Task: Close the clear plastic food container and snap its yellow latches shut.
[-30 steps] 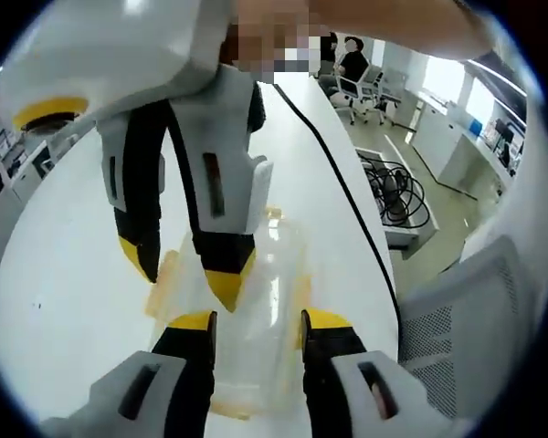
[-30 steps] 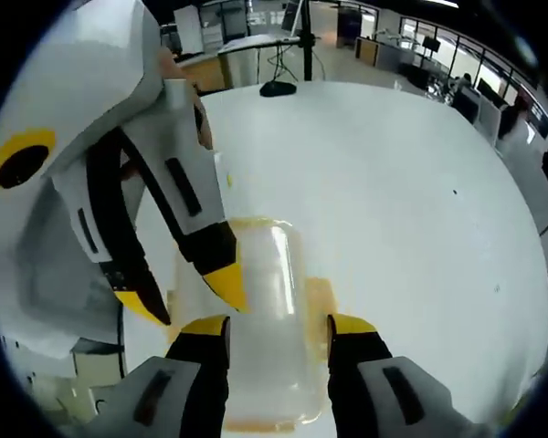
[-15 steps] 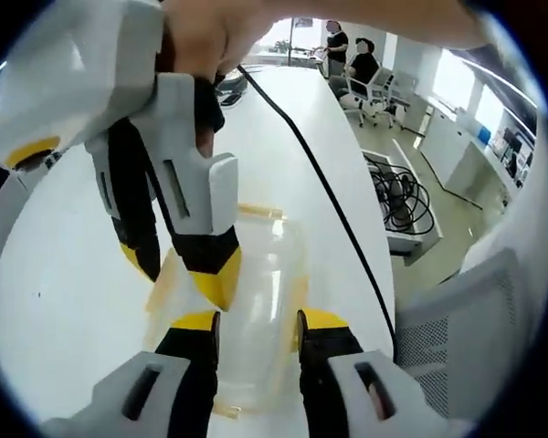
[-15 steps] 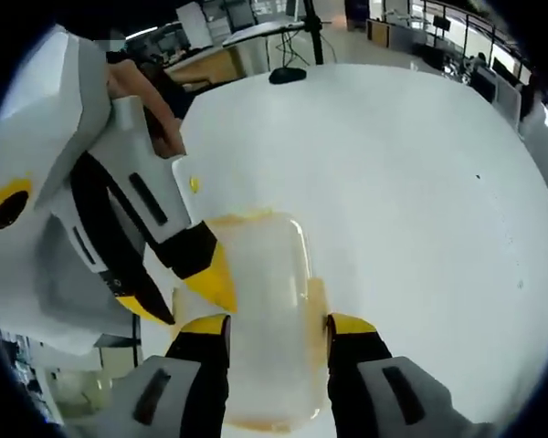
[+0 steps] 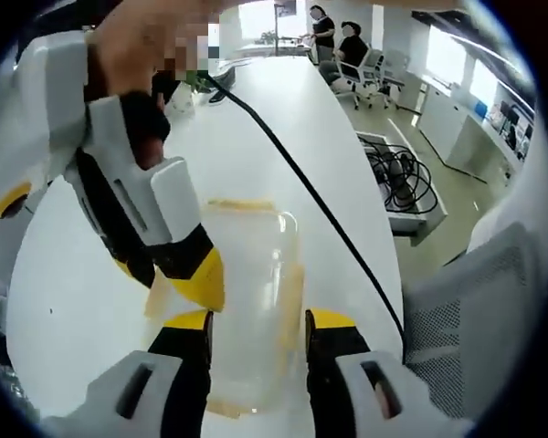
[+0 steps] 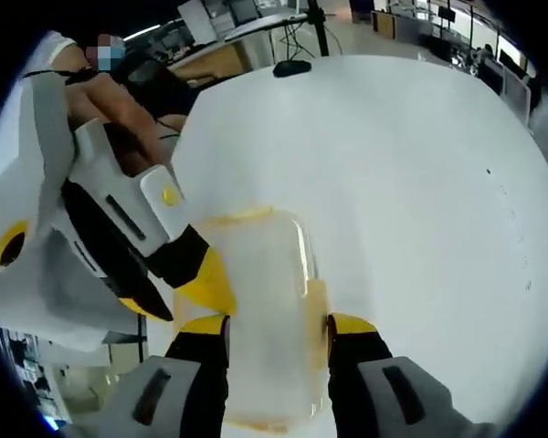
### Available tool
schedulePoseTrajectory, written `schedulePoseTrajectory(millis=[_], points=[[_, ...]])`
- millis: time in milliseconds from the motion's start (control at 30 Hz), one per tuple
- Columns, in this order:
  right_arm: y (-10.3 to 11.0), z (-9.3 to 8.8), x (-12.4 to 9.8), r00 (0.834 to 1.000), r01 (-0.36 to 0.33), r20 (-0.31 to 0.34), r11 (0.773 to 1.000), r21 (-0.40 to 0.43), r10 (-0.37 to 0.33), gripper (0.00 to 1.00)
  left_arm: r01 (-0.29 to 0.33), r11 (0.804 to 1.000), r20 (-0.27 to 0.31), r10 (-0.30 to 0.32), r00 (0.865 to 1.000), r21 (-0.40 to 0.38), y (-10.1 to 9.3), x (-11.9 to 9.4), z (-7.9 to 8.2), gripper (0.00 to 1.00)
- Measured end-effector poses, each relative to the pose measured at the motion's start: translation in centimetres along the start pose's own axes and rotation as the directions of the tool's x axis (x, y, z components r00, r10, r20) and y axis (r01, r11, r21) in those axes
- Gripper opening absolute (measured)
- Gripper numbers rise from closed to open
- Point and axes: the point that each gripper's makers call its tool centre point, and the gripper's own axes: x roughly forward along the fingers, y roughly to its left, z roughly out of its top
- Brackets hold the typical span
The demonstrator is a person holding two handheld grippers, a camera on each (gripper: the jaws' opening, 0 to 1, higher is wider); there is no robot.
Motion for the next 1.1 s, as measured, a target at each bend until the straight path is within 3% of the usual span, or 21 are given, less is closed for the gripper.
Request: schedulePoseTrajectory(millis=[67,367,633,667,700,767,800,833,933,1100], points=[[0.0,0.0,0.0,1.0,0.0,-0.004,1.0,0.0,0.0,0.42,-0.039,0.998,-0.014,0.04,0.999,0.054,0.2,0.1,-0.1,0.4],[0.0,-0.1,0.1,1.0,0.007,-0.016,1.0,-0.003,-0.007,0.42,-0.14,0.984,-0.023,0.143,0.989,0.108,0.0,0.7,-0.4,0.43],[0.0,-0.1,0.3,0.998,-0.002,-0.062,1.0,-0.014,0.002,0.41,-0.178,0.98,-0.024,0.181,0.983,0.087,0.3,0.8,-0.5,0.4],[0.0,0.0,0.3,0.998,-0.004,-0.06,1.0,-0.02,0.002,0.4,-0.212,0.961,-0.037,0.222,0.974,0.176,1.0,0.6,-0.7,0.38],[0.0,-0.1,0.3,0.998,-0.008,-0.064,1.0,-0.018,0.007,0.4,-0.208,0.972,-0.039,0.214,0.976,0.108,0.5,0.7,-1.0,0.37],[0.0,-0.1,0.4,0.997,-0.011,-0.074,1.0,-0.005,0.01,0.39,-0.193,0.978,-0.037,0.196,0.98,0.075,0.7,0.5,-1.2,0.36],[1.0,-2.2,-0.1,0.983,-0.027,-0.176,0.995,0.1,0.044,0.37,-0.229,0.97,-0.037,0.233,0.972,0.088,0.9,0.6,-0.7,0.36],[0.2,-0.9,1.0,0.995,-0.039,-0.097,0.999,-0.002,0.039,0.37,-0.215,0.973,-0.039,0.219,0.975,0.081,0.6,0.7,-0.8,0.35],[0.5,-1.6,1.3,0.989,-0.037,-0.14,0.999,0.001,0.037,0.37,-0.188,0.98,-0.034,0.191,0.981,0.072,0.5,0.8,-0.8,0.35],[0.3,-1.1,0.9,0.993,-0.037,-0.112,0.999,0.011,0.038,0.38,-0.198,0.977,-0.03,0.2,0.979,0.076,0.4,0.9,-0.7,0.36]])
